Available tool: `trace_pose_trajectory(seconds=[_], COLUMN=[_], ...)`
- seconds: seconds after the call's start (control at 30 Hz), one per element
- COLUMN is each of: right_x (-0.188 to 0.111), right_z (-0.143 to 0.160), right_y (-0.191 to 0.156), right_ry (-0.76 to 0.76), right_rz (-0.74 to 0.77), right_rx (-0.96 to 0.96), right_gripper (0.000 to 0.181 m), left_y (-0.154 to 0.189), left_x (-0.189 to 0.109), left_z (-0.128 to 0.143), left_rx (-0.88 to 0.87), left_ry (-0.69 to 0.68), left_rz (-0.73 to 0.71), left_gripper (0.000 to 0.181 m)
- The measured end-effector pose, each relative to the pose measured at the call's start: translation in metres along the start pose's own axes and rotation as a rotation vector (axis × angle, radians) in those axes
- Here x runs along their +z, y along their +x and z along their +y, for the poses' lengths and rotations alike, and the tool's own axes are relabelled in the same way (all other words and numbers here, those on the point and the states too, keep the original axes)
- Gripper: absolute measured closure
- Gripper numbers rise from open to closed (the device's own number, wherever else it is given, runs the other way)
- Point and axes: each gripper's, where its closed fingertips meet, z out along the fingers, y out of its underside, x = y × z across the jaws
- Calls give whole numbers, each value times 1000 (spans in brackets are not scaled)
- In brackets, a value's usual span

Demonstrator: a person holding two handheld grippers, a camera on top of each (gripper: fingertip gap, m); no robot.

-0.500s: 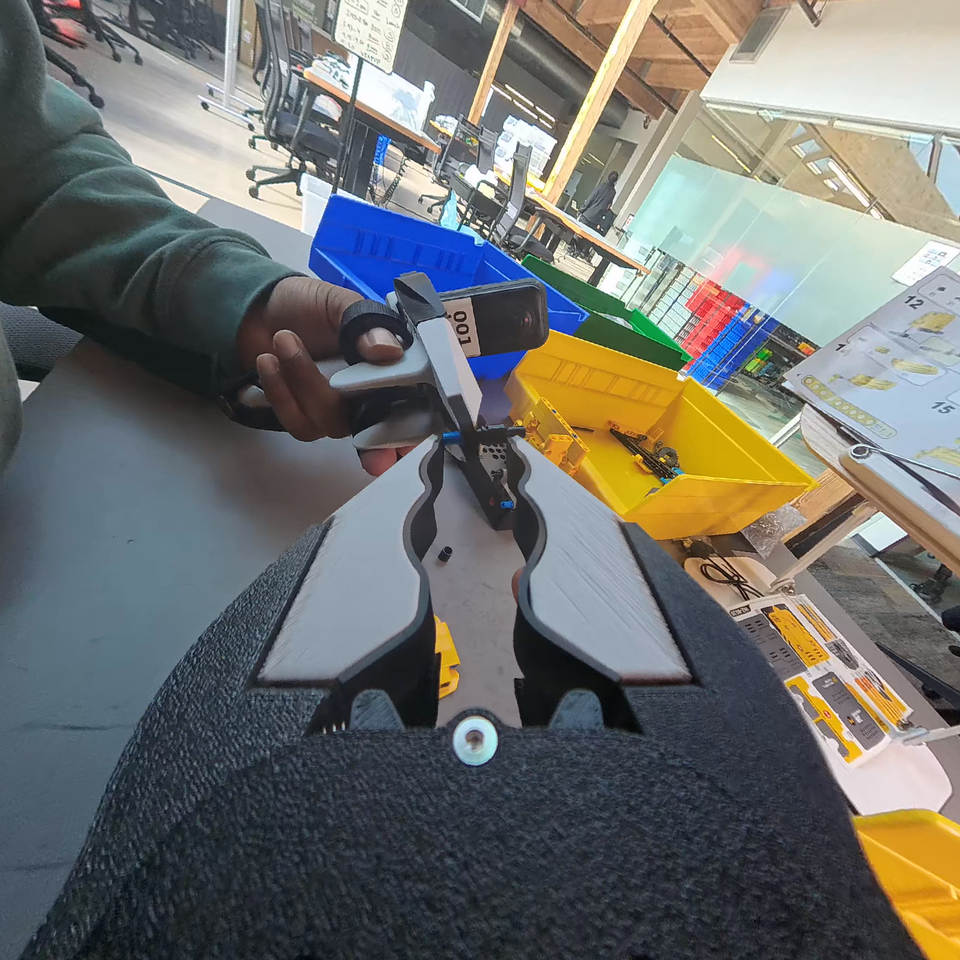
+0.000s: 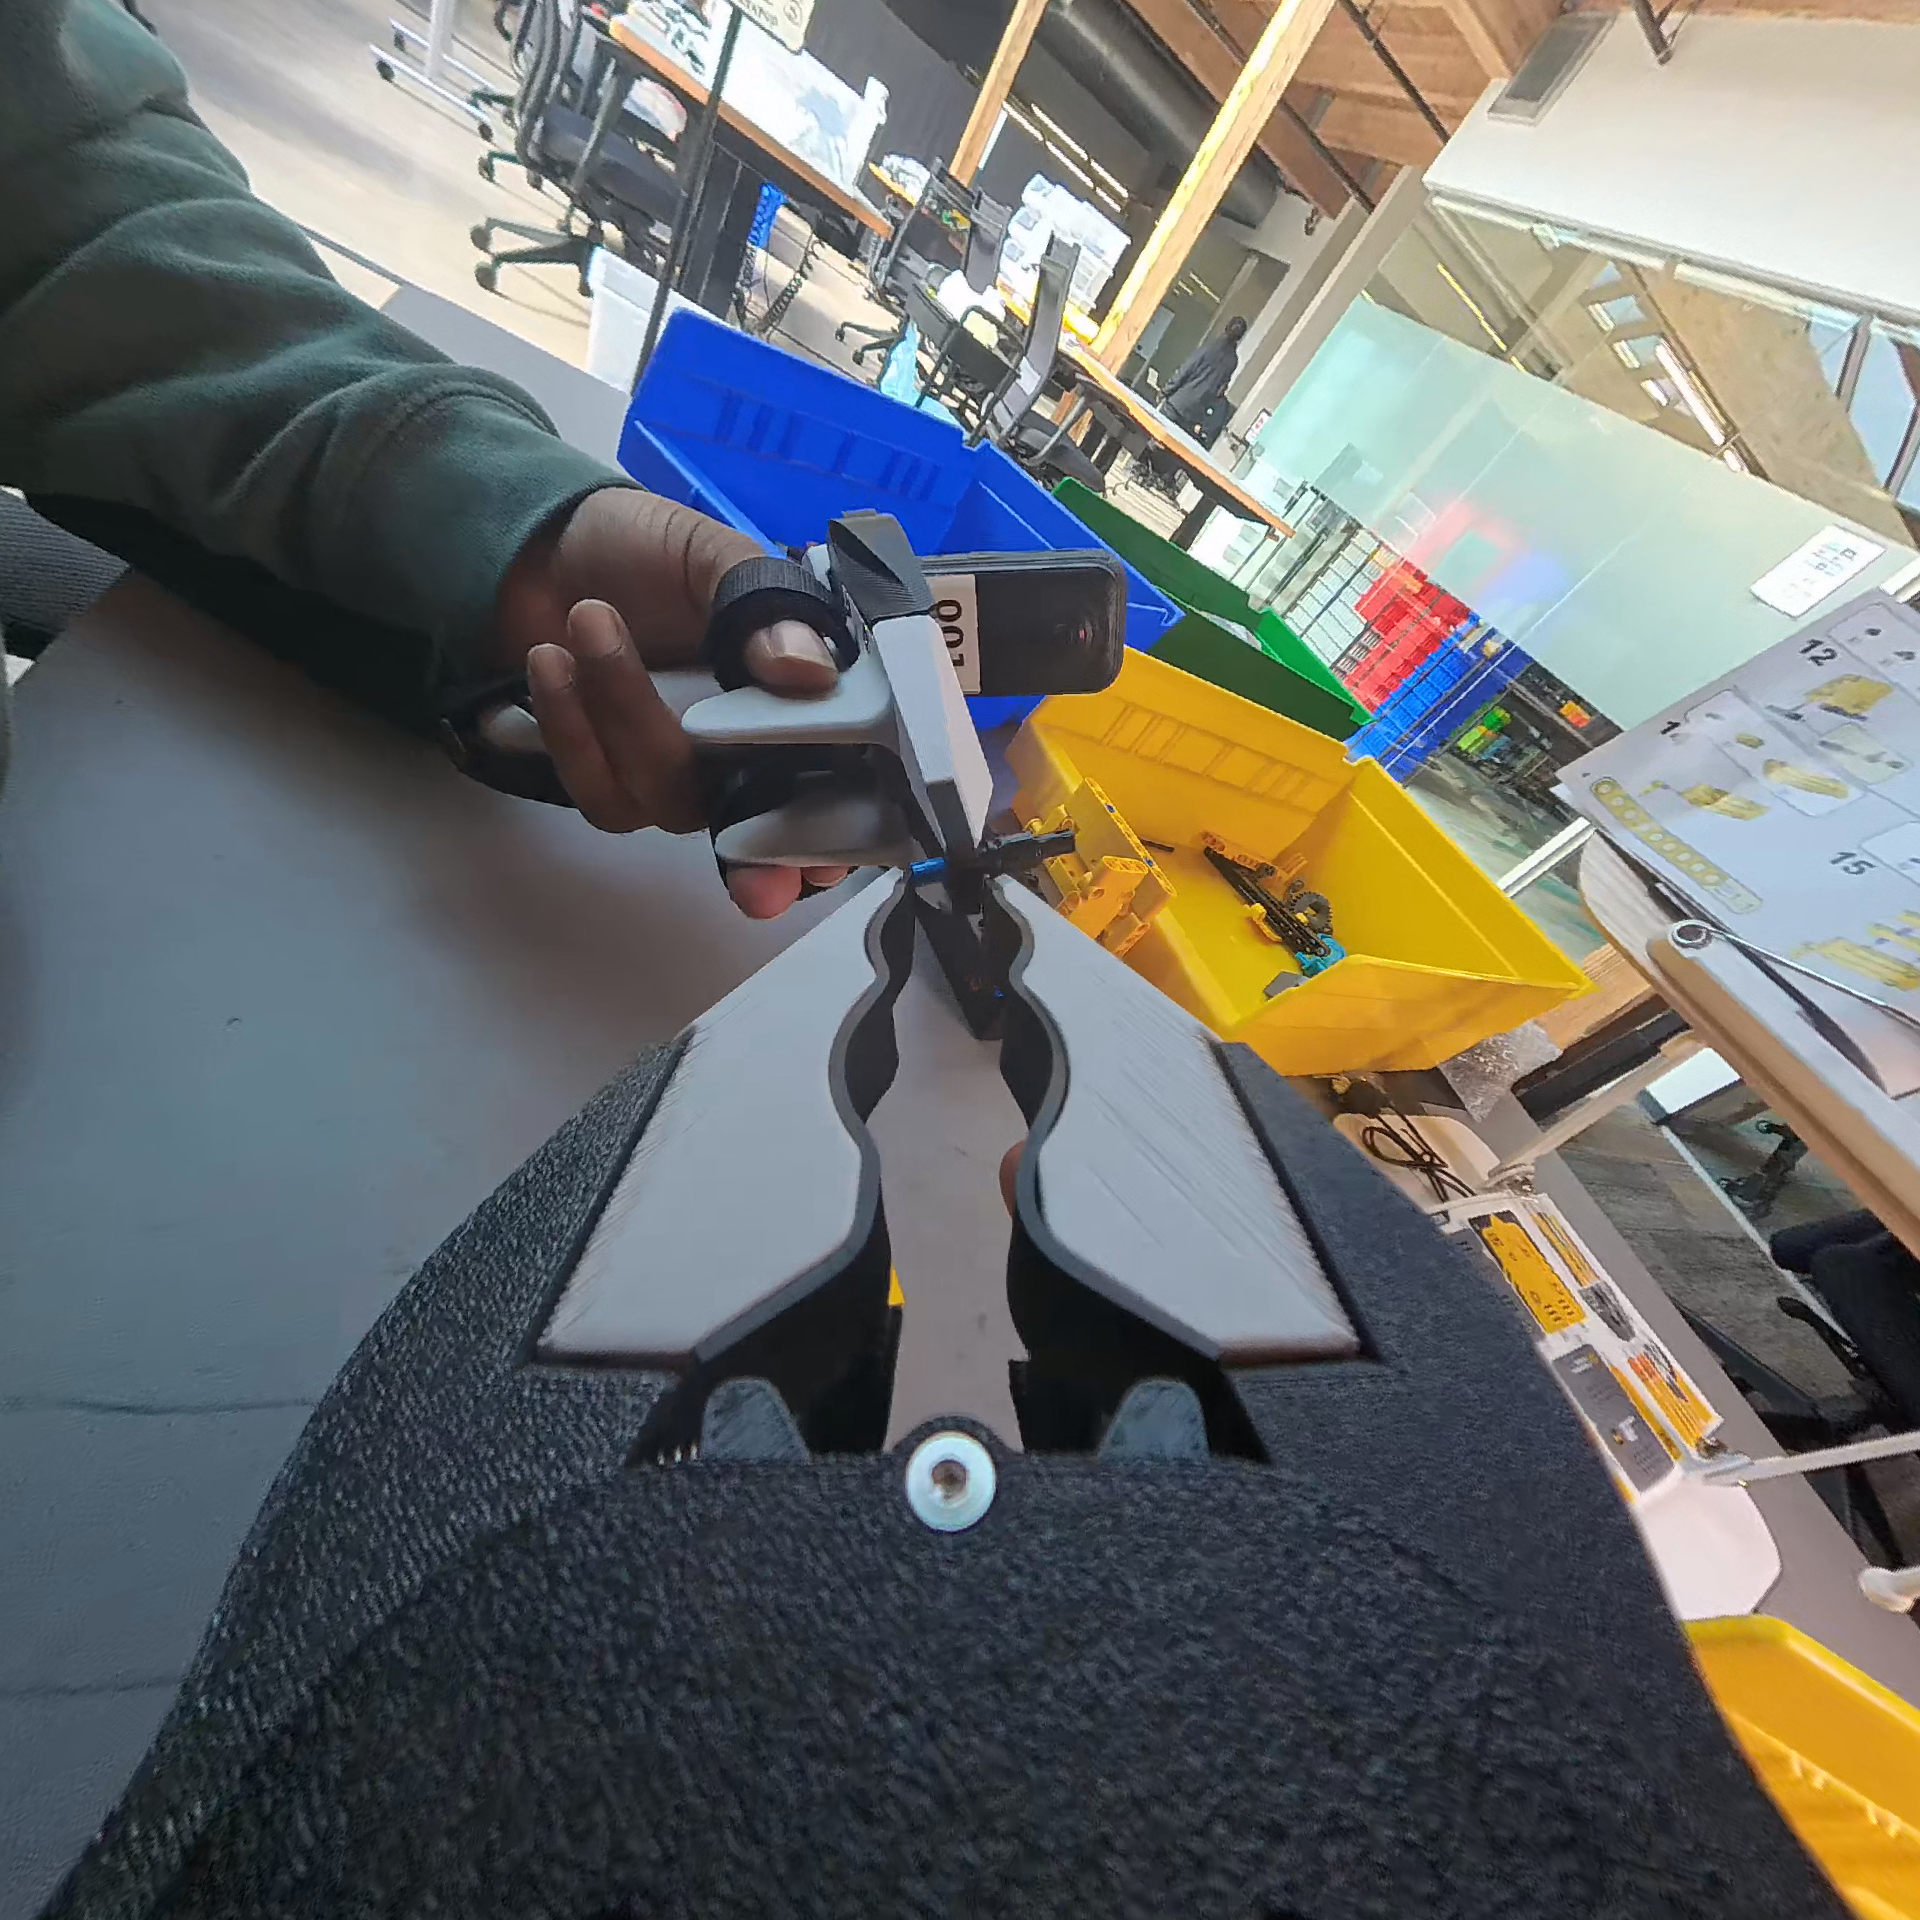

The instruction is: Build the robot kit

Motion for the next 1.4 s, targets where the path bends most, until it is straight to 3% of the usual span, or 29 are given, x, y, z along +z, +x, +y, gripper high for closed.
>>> trace_pose_trajectory(seconds=[0.23,1.17,1.2,1.23,1.4], right_x=[-1,0,0,0,2], right_z=[3,13,13,12,15], right_y=[2,-6,-8,-10,-5], right_ry=[-13,-90,-92,-89,-117], right_rz=[-6,-13,-19,-21,2], right_rx=[7,-100,-109,-115,-159], right_gripper=[155,163,177,178,173], left_y=[-4,-13,-13,-12,-13], left_x=[-1,2,2,1,0], left_z=[2,13,13,12,8], left_rx=[-20,-64,-67,-66,-1], left_ry=[-12,-55,-52,-54,-60], left_rz=[-10,-30,-26,-24,-69], left_gripper=[177,177,177,177,177])
